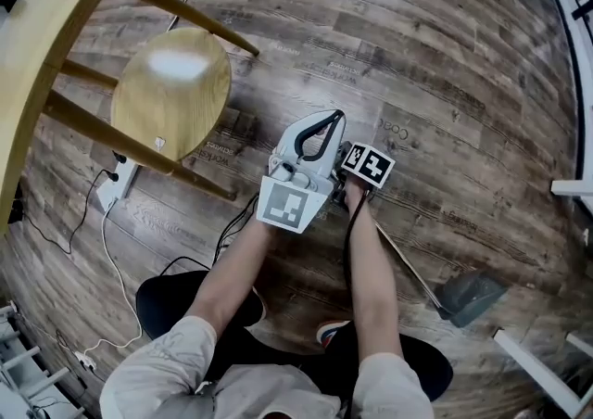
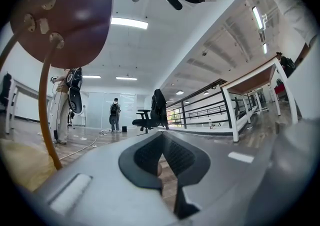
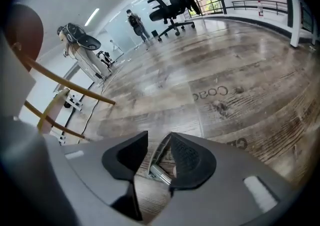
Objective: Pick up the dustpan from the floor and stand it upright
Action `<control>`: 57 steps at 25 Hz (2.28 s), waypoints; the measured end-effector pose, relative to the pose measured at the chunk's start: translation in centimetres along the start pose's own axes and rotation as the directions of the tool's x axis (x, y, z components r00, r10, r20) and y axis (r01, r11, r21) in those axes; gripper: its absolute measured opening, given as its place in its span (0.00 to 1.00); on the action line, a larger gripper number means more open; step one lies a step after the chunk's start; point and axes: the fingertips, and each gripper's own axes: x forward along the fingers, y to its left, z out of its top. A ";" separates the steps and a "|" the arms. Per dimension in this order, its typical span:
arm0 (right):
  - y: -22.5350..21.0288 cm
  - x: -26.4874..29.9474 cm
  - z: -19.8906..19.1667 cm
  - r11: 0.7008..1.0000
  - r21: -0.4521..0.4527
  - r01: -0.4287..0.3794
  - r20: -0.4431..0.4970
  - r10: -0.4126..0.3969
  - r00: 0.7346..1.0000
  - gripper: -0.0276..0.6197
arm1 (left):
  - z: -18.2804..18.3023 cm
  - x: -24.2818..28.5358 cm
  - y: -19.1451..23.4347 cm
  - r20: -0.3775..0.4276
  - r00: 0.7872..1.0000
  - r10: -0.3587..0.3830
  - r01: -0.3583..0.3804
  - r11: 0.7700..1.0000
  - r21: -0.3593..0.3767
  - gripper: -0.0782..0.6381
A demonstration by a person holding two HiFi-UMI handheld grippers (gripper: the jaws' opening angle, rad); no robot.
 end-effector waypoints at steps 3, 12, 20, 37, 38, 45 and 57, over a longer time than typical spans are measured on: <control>1.1 4.0 -1.9 1.000 -0.010 0.027 -0.052 -0.028 0.998 0.30 | -1.8 -0.8 2.0 0.005 1.000 0.012 -0.012 1.000 0.018 0.14; 3.9 10.6 -4.5 0.997 -0.034 0.075 -0.155 -0.080 0.985 0.31 | -6.2 -3.2 8.9 -0.048 0.995 0.091 -0.090 0.996 0.020 0.13; 4.1 13.5 -4.5 0.990 -0.066 0.121 -0.176 -0.131 0.976 0.31 | -9.1 -3.6 11.7 -0.058 0.992 0.111 -0.111 0.994 0.006 0.13; 5.6 11.1 -7.3 0.997 0.013 0.082 -0.209 -0.078 0.975 0.24 | -7.4 -4.7 12.1 -0.048 0.993 0.112 -0.112 0.994 0.001 0.13; 6.0 10.0 -7.1 0.997 0.007 0.075 -0.203 -0.072 0.977 0.25 | -6.7 -4.8 11.9 -0.042 0.992 0.115 -0.116 0.993 -0.007 0.13; 11.6 -0.9 -4.4 1.000 0.011 0.006 -0.133 -0.004 0.991 0.25 | 2.7 -6.7 11.8 0.014 0.994 0.110 -0.110 0.994 -0.030 0.13; 17.2 -23.0 5.2 0.979 0.009 -0.206 0.116 0.204 0.972 0.25 | 16.8 -5.1 4.7 0.047 0.997 0.060 -0.058 0.998 -0.024 0.13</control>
